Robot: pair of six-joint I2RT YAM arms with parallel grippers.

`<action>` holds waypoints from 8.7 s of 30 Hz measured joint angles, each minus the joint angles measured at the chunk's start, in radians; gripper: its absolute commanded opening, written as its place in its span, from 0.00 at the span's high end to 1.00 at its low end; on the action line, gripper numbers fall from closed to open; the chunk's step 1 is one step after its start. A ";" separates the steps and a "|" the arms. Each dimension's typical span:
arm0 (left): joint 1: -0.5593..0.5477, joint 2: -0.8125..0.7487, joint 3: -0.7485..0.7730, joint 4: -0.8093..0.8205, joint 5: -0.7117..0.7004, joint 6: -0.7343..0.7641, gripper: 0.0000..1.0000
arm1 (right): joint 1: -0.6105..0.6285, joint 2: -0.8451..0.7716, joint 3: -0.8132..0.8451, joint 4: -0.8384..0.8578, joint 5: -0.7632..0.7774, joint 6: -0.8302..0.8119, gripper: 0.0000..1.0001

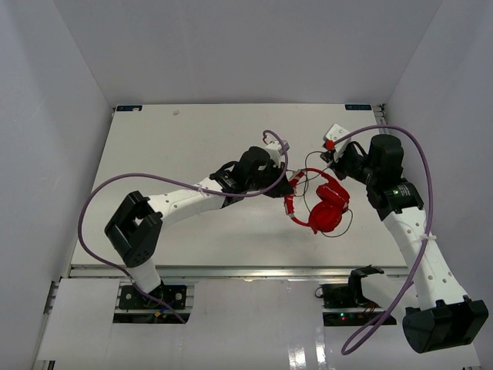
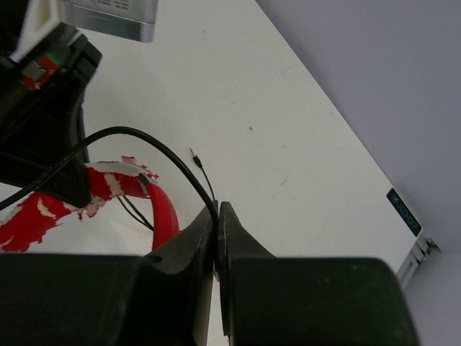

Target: Wrap the headphones

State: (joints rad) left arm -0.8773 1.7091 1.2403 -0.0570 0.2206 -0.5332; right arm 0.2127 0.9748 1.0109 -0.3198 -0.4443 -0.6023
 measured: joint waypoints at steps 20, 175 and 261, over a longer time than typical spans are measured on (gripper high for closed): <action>-0.043 -0.378 -0.212 0.094 -0.031 -0.057 1.00 | -0.164 -0.003 -0.147 0.177 -0.051 0.300 0.92; 0.035 0.213 0.412 -0.089 -0.781 0.032 1.00 | 0.180 -0.125 0.213 -0.676 0.067 -0.659 0.92; -0.140 -0.433 -0.003 -0.123 -0.359 0.061 1.00 | -0.152 0.133 -0.318 0.433 -0.834 0.328 0.54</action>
State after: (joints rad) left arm -1.0172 1.2757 1.2376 -0.1803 -0.1387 -0.4725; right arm 0.0607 1.1082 0.6930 0.1130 -1.2785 -0.2744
